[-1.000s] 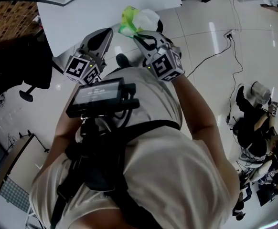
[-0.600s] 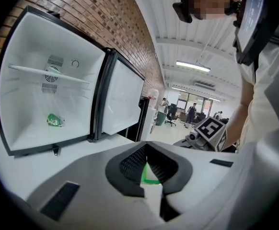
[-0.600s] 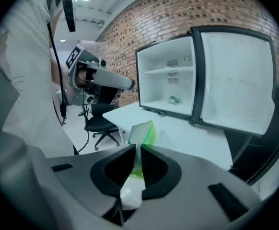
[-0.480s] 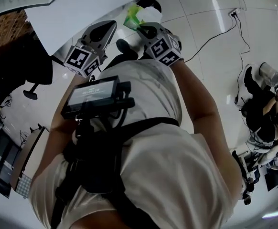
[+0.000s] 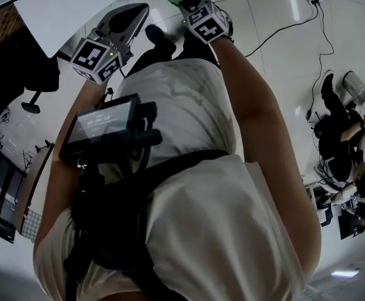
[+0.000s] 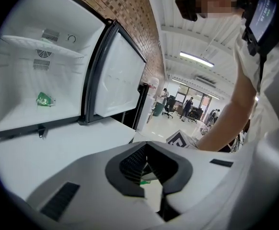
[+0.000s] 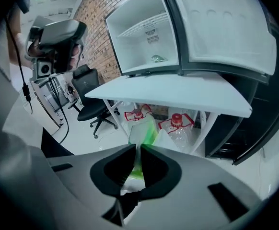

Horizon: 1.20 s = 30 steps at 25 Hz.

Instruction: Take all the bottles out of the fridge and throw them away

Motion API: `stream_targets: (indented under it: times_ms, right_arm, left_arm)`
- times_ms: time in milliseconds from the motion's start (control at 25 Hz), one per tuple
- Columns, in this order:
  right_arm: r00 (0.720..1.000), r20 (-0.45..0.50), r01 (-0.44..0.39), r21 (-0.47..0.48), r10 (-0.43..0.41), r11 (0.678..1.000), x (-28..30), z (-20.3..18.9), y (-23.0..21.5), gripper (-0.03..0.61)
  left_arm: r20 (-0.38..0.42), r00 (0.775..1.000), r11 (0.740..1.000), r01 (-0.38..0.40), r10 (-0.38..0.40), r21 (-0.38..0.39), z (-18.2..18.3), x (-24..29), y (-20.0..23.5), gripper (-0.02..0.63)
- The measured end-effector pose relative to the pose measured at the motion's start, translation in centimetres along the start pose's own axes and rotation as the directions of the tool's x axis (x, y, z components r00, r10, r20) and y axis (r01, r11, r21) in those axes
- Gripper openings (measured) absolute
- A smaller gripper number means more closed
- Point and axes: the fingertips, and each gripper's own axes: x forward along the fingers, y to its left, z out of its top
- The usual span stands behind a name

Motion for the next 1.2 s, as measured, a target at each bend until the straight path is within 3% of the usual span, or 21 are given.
stream_targets:
  times_ms: [160,360,560,1200]
  right_arm:
    - [0.999,-0.038,0.028,-0.017,-0.028,0.999,1.2,-0.3,-1.6,0.031]
    - [0.999,-0.015,0.035,-0.046,-0.035,0.998,1.5,0.7,-2.1,0.042]
    - [0.999,-0.001,0.053,-0.042,-0.053,0.998,2.0,1.4,-3.0,0.164]
    - [0.998,0.006,0.065,-0.045,-0.065,0.997,0.8,0.2,-2.1,0.166]
  left_arm:
    - [0.003,1.0,1.0,-0.012,0.012,-0.008,0.2,0.4,0.3,0.003]
    - [0.007,1.0,1.0,0.0,0.0,-0.013,0.3,0.7,-0.2,0.003]
    - [-0.004,1.0,1.0,0.0,0.0,-0.023,-0.2,0.2,-0.1,0.003]
    - [0.006,1.0,0.999,-0.024,0.024,-0.033,-0.2,0.0,0.5,0.003]
